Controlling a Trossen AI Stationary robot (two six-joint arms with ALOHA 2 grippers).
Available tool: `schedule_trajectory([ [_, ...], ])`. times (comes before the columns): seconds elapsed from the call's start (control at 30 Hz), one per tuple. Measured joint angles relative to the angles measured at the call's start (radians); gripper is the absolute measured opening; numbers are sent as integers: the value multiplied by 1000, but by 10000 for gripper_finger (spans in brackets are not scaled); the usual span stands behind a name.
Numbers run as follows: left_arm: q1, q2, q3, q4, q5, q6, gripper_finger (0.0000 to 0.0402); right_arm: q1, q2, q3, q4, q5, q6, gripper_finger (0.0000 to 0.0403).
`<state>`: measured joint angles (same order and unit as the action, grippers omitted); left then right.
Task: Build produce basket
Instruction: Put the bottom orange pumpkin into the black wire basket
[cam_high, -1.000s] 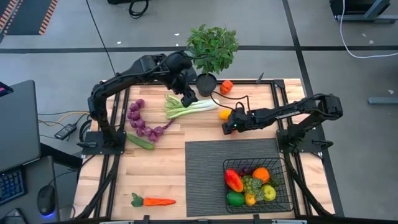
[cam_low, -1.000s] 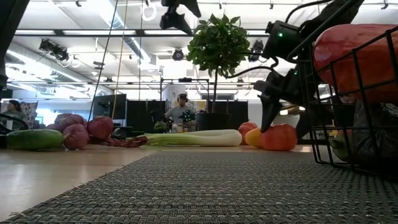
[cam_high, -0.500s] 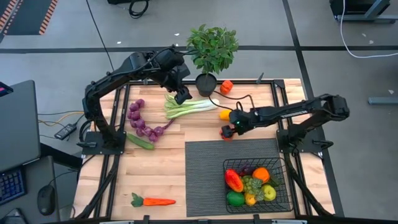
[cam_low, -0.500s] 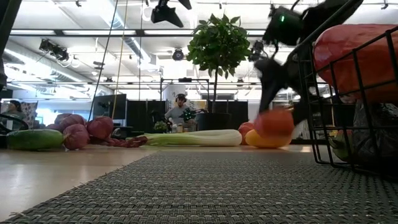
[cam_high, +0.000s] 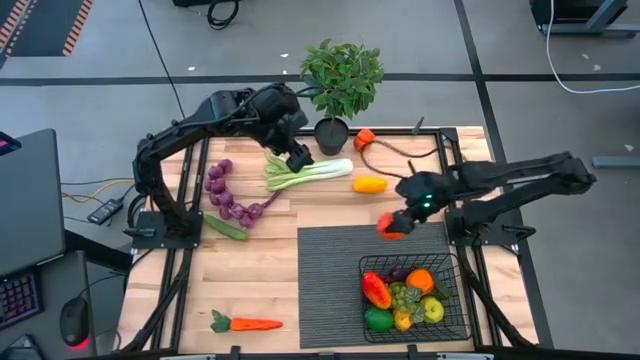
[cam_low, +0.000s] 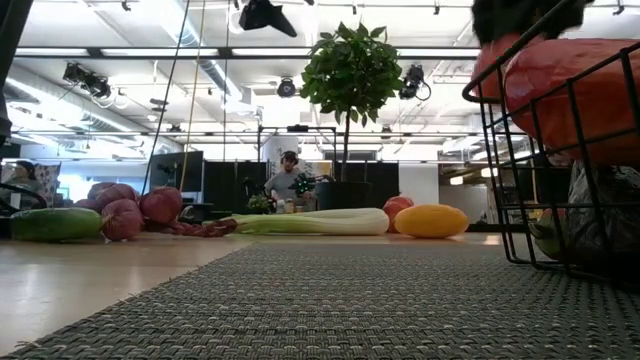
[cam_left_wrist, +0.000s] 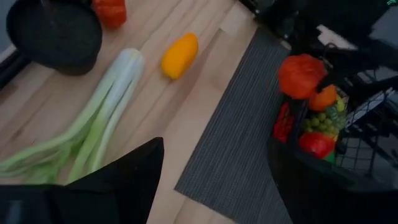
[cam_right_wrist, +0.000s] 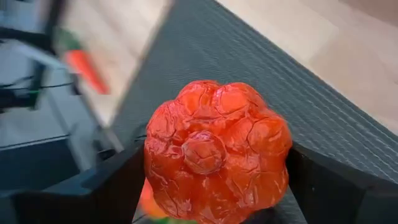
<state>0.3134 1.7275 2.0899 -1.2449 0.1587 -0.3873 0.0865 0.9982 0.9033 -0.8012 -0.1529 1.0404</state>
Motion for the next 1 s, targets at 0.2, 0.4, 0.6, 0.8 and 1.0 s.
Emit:
schedule_trajectory([
  [0.2, -56, 0, 0, 26, -104, -31, 291, 173, -65, 44, -17, -2, -41, 353],
  [0.4, -109, 8, 0, 43, -114, -145, 291, 360, -37, 44, -41, 13, -77, 353],
  [0.6, -199, 6, 0, 43, -111, -265, 291, 519, 11, 44, -59, 149, -173, 354],
  [0.8, -278, 6, 0, 43, -159, -367, 291, 610, 57, 44, -98, 180, -205, 370],
  [1.0, -332, 6, 0, 43, -222, -431, 291, 621, 69, 44, -98, 180, -137, 394],
])
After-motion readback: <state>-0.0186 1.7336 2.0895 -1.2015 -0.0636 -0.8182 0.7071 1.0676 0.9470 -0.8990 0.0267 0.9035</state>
